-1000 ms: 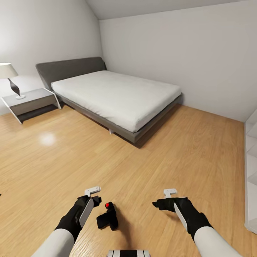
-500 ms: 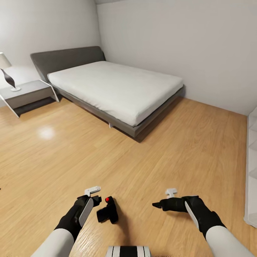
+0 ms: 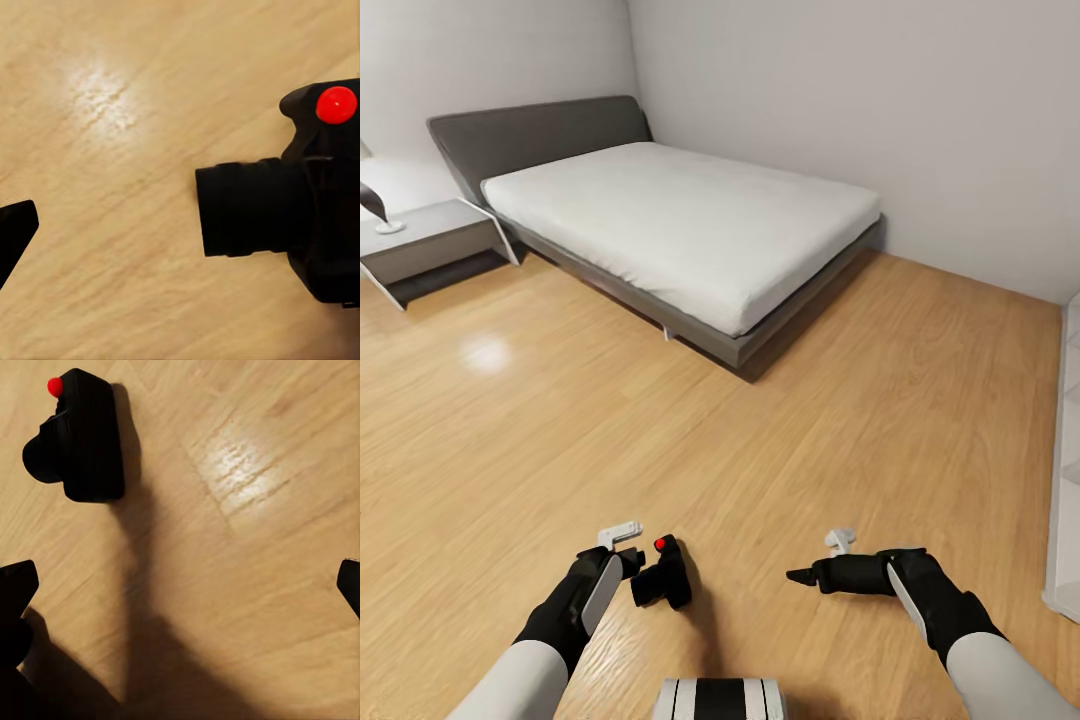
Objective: Attach the digital camera to the camera tripod in the bedroom.
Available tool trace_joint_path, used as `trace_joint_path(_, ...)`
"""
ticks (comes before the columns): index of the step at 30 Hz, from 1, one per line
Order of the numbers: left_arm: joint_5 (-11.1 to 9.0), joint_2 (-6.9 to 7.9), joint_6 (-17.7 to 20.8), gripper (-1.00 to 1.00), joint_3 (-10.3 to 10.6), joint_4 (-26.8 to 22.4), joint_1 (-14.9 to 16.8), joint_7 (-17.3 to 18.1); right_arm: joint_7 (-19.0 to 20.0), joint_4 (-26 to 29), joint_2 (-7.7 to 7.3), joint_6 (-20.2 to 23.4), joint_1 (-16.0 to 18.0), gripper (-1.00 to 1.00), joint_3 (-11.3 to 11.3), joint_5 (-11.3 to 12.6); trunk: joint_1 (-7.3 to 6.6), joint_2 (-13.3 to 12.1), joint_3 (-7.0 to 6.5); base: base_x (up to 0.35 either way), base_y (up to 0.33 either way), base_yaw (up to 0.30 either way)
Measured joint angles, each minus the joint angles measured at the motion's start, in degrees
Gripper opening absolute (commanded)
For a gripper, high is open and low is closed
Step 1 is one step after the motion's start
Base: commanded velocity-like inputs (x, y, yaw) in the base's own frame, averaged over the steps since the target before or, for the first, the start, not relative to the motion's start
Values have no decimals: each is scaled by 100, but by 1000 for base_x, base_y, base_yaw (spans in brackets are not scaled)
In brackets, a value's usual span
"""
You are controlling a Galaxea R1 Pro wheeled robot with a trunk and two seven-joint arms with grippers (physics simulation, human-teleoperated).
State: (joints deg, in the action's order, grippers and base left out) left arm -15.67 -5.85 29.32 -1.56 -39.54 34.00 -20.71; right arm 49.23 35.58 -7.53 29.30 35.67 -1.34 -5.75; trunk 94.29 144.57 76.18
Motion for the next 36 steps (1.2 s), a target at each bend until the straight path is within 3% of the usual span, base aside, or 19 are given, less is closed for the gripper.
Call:
trace_joint_path(27, 2, 2, 25, 100, 7, 15, 0, -9, -13, -2, 4, -29, 0, 100, -8, 0, 70, 36, 599, 0, 0, 0)
trace_joint_path(36, -14, -9, 47, 100, 10, 48, 0, -8, -23, -7, 4, -29, 0, 100, -8, 5, 69, 37, 599, 0, 0, 0)
